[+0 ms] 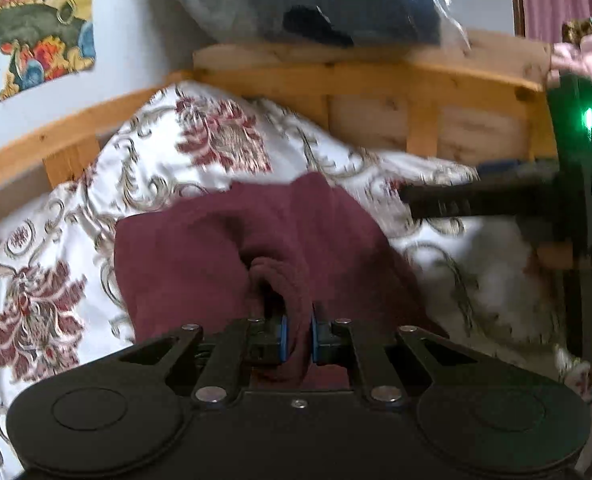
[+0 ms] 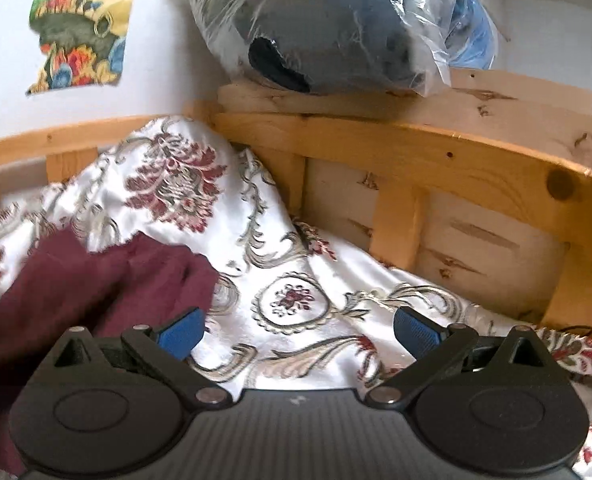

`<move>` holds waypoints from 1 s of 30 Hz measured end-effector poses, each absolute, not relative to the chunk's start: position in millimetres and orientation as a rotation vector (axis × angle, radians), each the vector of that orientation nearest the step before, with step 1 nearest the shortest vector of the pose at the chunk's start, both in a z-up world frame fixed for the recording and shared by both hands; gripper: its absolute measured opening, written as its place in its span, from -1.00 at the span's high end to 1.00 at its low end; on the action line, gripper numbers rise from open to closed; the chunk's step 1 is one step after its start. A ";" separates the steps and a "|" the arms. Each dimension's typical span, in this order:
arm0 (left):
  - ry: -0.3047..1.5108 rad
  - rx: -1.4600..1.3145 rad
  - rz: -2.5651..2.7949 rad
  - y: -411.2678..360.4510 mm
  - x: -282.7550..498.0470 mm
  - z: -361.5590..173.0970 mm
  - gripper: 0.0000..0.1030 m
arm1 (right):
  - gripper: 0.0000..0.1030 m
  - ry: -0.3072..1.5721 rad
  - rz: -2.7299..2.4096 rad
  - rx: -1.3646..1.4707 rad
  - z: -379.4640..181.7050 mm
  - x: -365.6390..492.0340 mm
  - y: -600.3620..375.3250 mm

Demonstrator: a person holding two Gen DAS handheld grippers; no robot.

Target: Fold small clothes

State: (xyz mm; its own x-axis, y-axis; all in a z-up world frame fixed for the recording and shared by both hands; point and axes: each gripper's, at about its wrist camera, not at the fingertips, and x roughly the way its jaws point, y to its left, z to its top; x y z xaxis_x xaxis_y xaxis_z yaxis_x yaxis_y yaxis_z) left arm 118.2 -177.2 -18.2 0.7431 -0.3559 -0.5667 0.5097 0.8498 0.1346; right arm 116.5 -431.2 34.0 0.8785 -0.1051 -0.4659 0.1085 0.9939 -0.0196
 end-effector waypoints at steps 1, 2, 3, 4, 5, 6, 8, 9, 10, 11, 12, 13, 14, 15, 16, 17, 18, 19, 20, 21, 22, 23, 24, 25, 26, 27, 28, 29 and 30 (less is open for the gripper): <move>0.562 0.293 -0.479 -177.1 118.3 -20.4 0.74 | -1.00 0.475 -0.099 0.012 35.0 115.7 -429.7; 0.567 0.292 -0.480 -177.1 116.4 -22.0 0.72 | -1.00 0.465 -0.082 0.018 35.6 115.3 -428.5; 0.571 0.287 -0.481 -176.9 115.3 -22.2 0.67 | -1.00 0.457 -0.067 0.026 36.8 115.7 -426.3; 0.573 0.279 -0.486 -175.7 113.9 -21.4 0.64 | -1.00 0.450 -0.047 0.040 37.4 115.8 -425.3; 0.571 0.271 -0.488 -175.4 112.0 -20.8 0.59 | -1.00 0.443 -0.029 0.056 38.6 115.4 -424.5; 0.567 0.266 -0.491 -173.6 109.5 -18.6 0.45 | -1.00 0.436 -0.011 0.078 39.3 115.1 -424.7; 0.552 0.263 -0.505 -175.0 104.9 -16.1 0.19 | -1.00 0.422 0.019 0.125 40.8 115.2 -426.1; 0.540 0.266 -0.508 -176.1 100.9 -14.6 0.06 | -1.00 0.415 0.036 0.152 41.2 115.7 -427.6; 0.527 0.271 -0.510 -177.1 97.8 -13.9 -0.04 | -1.00 0.410 0.051 0.174 41.5 116.2 -428.4; 0.515 0.278 -0.513 -177.9 93.8 -13.0 -0.07 | -1.00 0.407 0.063 0.194 41.7 116.4 -428.8; 0.507 0.282 -0.511 -178.1 90.7 -12.6 -0.14 | -1.00 0.404 0.078 0.214 41.8 117.1 -430.0; 0.503 0.284 -0.507 -178.2 88.1 -11.9 -0.19 | -1.00 0.401 0.093 0.233 41.8 117.9 -430.9; 0.498 0.280 -0.502 -177.3 85.1 -11.3 -0.22 | -1.00 0.403 0.105 0.249 41.7 118.9 -431.6; 0.491 0.274 -0.496 -175.8 82.6 -10.1 -0.28 | -1.00 0.404 0.123 0.265 41.4 120.2 -431.8; 0.482 0.267 -0.487 -173.9 79.7 -9.0 -0.34 | -1.00 0.400 0.144 0.280 40.9 121.2 -431.6; 0.472 0.264 -0.479 -172.1 77.6 -7.8 -0.37 | -1.00 0.397 0.164 0.290 40.2 122.2 -430.3; 0.459 0.264 -0.464 -170.3 75.5 -6.5 -0.46 | -1.00 0.397 0.189 0.301 39.6 124.0 -428.5; 0.449 0.267 -0.442 -168.4 74.2 -5.5 -0.56 | -1.00 0.396 0.217 0.315 38.5 125.9 -426.7; 0.439 0.270 -0.418 -165.8 73.3 -4.8 -0.58 | -1.00 0.393 0.247 0.332 36.9 128.4 -424.7; 0.438 0.268 -0.403 -163.1 73.6 -4.2 -0.60 | -1.00 0.388 0.281 0.355 34.9 132.1 -422.2; 0.444 0.264 -0.389 -159.9 75.1 -3.5 -0.61 | -1.00 0.382 0.308 0.374 32.9 134.3 -420.2; 0.456 0.258 -0.374 -156.4 77.4 -4.2 -0.61 | -1.00 0.376 0.333 0.390 30.9 137.7 -417.4; 0.469 0.258 -0.358 -153.9 79.4 -5.3 -0.61 | -0.91 0.374 0.354 0.398 29.0 141.3 -413.9; 0.480 0.265 -0.342 -152.1 80.9 -6.4 -0.61 | -0.74 0.380 0.368 0.390 27.9 145.4 -409.1; 0.490 0.286 -0.321 -151.2 82.8 -8.5 -0.61 | -0.64 0.391 0.371 0.374 27.2 148.9 -404.3; 0.494 0.318 -0.302 -151.6 83.8 -10.9 -0.63 | -0.42 0.404 0.375 0.346 26.7 152.6 -398.4; 0.495 0.352 -0.295 -152.6 83.5 -13.1 -0.62 | -0.24 0.415 0.378 0.323 25.7 154.1 -393.6; 0.494 0.385 -0.293 -154.1 82.5 -15.1 -0.62 | -0.16 0.428 0.382 0.305 24.2 155.0 -389.4; 0.488 0.415 -0.294 -156.0 80.7 -16.9 -0.62 | -0.01 0.447 0.383 0.292 22.9 156.7 -386.5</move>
State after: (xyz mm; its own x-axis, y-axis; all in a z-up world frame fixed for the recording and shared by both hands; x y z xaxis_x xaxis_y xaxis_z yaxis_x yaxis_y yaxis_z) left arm 80.7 -156.0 -16.9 0.8445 -0.1733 -0.5068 0.3673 0.8761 0.3124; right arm 156.7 -386.5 22.9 0.8329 0.4194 -0.3612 -0.2936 0.8880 0.3539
